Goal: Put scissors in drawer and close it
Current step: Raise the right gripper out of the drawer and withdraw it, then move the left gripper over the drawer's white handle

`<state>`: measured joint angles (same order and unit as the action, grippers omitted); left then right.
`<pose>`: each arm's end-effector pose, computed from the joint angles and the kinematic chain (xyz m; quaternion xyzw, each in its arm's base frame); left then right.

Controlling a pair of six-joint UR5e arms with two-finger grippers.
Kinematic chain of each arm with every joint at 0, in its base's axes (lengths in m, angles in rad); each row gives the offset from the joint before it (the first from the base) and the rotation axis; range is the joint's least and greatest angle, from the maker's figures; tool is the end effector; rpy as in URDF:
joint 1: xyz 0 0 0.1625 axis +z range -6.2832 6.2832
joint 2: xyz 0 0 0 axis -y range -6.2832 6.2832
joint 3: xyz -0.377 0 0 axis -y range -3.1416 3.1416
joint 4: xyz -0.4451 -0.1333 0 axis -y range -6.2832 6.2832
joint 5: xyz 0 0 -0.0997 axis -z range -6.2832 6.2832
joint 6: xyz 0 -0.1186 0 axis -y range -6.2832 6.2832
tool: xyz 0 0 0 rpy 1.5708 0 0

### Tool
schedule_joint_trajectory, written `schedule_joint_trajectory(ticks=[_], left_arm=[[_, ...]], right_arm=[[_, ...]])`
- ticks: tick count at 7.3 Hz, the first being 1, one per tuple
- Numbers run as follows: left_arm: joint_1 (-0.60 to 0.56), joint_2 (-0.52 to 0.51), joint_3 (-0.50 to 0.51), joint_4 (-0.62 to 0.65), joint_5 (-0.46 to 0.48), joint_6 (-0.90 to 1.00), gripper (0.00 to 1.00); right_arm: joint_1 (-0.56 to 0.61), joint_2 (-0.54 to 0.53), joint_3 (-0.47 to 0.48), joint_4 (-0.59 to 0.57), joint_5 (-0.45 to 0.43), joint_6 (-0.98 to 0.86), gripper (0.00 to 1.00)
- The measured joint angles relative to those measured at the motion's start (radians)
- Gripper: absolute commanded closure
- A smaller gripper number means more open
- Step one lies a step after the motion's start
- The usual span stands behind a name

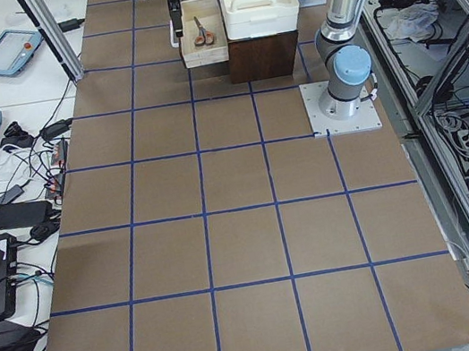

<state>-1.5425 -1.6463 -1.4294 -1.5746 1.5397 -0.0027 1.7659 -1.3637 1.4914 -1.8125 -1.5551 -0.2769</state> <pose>-0.1205 -0.5831 0.4556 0.0150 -0.9993 0.0312 0.0151 0.2550 -0.5934 0.3683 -0.2339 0.9706 -0.0572 0.0055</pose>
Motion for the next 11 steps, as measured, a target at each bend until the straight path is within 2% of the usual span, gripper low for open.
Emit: schedule_joint_trajectory(ticks=[2, 6, 11], left_arm=[[-0.055, -0.058, 0.017, 0.066, 0.001, -0.02, 0.0], [-0.088, -0.193, 0.122, 0.107, 0.002, -0.014, 0.0], [-0.121, -0.33, 0.197, 0.138, -0.056, -0.012, 0.0]], right_arm=[[-0.063, -0.01, 0.0, -0.001, -0.009, 0.132, 0.0], [-0.199, -0.039, 0.007, -0.027, -0.01, 0.181, 0.0], [-0.217, -0.117, 0.029, 0.021, -0.019, 0.182, 0.0]])
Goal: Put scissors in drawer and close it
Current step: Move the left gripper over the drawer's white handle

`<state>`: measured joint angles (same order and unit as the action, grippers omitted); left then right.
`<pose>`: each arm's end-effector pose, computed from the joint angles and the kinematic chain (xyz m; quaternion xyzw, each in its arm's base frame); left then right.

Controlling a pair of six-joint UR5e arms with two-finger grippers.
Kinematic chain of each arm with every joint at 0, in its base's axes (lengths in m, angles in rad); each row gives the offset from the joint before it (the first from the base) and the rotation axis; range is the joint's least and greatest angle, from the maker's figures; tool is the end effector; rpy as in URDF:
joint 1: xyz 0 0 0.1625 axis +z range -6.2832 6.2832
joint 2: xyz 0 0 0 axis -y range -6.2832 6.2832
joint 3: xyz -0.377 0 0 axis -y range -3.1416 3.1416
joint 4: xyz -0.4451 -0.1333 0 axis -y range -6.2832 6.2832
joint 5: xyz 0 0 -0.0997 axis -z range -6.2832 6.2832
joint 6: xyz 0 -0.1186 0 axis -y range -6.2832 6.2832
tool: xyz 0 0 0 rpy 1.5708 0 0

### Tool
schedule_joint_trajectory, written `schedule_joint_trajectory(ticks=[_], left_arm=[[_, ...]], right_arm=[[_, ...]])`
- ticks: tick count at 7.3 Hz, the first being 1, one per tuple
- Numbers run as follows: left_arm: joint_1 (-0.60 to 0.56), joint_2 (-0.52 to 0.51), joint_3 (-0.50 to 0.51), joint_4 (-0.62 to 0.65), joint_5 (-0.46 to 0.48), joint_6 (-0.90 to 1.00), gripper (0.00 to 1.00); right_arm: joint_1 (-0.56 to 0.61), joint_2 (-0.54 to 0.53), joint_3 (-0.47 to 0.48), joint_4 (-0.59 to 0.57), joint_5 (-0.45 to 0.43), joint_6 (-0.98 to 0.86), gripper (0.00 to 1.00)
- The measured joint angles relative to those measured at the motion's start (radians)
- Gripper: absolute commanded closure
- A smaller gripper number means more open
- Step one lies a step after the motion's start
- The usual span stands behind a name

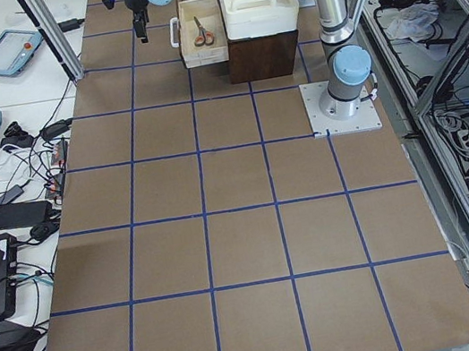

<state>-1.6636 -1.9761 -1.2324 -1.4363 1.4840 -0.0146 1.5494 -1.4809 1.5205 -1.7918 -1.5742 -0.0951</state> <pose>-0.2079 -0.6839 0.3680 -0.0405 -0.9977 0.0314 0.0451 0.1201 -0.6008 0.4217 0.0365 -0.9952 0.0903 0.0070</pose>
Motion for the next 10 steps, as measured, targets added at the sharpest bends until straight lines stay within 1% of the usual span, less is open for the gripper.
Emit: schedule_joint_trajectory(ticks=[2, 3, 6, 8, 10], left_arm=[[-0.054, -0.063, 0.002, 0.057, -0.001, -0.008, 0.0], [-0.077, -0.085, 0.001, 0.058, 0.002, -0.011, 0.0], [-0.1, -0.138, -0.001, -0.002, -0.002, -0.016, 0.0], [-0.115, -0.183, 0.005, -0.005, 0.0, -0.021, 0.0], [-0.133, -0.201, 0.007, 0.0, -0.007, -0.033, 0.0]], right_arm=[[-0.002, -0.005, 0.002, -0.005, 0.0, 0.0, 0.0], [-0.003, -0.006, 0.003, -0.009, 0.0, 0.0, 0.0], [-0.005, -0.007, 0.003, -0.015, -0.001, -0.003, 0.0], [-0.012, -0.006, 0.003, -0.015, -0.001, -0.005, 0.0], [-0.022, -0.01, 0.004, -0.012, -0.013, -0.005, 0.0]])
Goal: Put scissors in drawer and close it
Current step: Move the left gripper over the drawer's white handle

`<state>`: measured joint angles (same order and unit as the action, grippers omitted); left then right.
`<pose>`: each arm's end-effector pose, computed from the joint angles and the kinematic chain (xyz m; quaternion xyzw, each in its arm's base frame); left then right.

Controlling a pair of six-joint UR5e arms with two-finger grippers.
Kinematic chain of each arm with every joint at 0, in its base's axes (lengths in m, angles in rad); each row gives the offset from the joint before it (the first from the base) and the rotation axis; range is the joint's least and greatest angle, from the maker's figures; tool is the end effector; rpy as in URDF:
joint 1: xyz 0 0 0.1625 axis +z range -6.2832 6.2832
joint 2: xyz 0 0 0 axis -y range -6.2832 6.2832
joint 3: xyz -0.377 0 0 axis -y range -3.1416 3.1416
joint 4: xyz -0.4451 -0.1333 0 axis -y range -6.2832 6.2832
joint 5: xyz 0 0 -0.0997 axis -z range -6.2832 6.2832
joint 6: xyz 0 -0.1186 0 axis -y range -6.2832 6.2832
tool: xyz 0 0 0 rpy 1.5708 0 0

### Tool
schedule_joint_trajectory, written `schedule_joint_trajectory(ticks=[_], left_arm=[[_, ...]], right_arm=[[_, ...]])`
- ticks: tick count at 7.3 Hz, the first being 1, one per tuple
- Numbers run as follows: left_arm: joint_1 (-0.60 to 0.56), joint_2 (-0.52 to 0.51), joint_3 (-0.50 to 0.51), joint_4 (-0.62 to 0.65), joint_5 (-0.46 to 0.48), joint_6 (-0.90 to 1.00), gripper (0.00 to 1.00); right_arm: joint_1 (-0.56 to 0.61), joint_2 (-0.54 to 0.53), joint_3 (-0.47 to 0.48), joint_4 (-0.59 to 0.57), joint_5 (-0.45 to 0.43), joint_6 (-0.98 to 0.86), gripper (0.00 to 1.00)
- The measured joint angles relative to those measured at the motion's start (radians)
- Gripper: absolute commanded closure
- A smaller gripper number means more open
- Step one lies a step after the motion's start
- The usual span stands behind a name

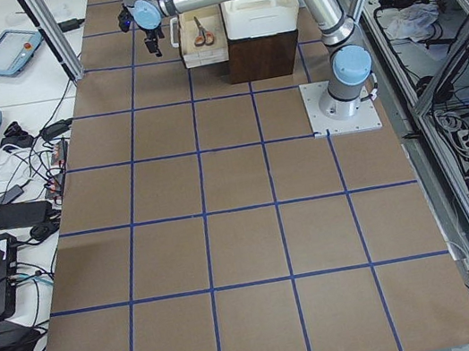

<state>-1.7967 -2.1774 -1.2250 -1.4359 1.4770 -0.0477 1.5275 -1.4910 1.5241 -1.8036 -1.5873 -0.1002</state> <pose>-0.3040 -0.6782 0.2278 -0.0858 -0.9932 -0.0686 0.0378 0.1054 -0.6013 0.4271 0.0275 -0.9946 0.0988 0.0153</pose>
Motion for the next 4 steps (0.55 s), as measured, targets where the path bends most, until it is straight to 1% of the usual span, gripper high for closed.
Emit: schedule_joint_trajectory(ticks=[4], left_arm=[[-0.017, -0.027, 0.0, 0.001, -0.004, -0.003, 0.0]], right_arm=[[-0.005, -0.007, 0.005, -0.006, -0.027, 0.0, 0.0]])
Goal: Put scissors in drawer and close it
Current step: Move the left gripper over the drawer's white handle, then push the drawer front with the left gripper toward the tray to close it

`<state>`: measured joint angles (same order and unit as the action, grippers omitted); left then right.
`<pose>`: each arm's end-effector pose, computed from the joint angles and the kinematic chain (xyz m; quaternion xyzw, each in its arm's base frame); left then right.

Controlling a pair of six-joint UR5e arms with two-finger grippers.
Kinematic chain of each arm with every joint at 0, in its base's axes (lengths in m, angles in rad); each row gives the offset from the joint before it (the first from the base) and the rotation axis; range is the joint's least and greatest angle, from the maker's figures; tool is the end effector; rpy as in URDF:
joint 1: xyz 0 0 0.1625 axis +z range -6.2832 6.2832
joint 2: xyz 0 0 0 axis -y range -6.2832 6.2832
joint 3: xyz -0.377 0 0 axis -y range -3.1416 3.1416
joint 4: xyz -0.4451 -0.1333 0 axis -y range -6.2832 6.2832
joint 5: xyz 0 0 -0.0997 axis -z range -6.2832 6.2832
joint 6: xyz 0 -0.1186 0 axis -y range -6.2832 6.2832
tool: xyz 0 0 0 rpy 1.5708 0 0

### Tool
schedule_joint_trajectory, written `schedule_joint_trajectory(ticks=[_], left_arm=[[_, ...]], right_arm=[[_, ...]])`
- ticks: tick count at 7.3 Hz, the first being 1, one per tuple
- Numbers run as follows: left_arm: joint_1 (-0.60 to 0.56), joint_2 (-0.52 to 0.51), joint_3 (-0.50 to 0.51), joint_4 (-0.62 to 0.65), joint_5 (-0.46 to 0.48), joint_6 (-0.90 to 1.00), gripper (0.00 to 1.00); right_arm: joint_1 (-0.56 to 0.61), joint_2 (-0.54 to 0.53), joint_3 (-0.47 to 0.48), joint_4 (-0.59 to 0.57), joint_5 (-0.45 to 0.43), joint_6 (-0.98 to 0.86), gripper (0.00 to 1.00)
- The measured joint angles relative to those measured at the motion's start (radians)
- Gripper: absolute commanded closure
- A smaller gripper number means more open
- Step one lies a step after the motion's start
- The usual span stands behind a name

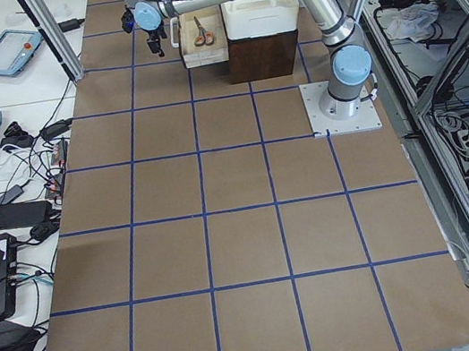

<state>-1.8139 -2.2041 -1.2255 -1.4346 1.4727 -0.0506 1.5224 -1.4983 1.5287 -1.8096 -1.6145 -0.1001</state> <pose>-0.3165 -0.6742 0.2082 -0.0920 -0.9917 -0.0821 0.0373 0.0992 -0.5998 0.4297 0.0234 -0.9941 0.1021 0.0294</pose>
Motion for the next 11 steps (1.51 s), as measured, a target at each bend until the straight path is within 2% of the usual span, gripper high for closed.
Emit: schedule_joint_trajectory(ticks=[11], left_arm=[[-0.023, 0.041, -0.031, -0.12, 0.007, 0.0, 0.0]], right_arm=[[-0.01, 0.001, 0.002, -0.001, -0.016, -0.004, 0.0]])
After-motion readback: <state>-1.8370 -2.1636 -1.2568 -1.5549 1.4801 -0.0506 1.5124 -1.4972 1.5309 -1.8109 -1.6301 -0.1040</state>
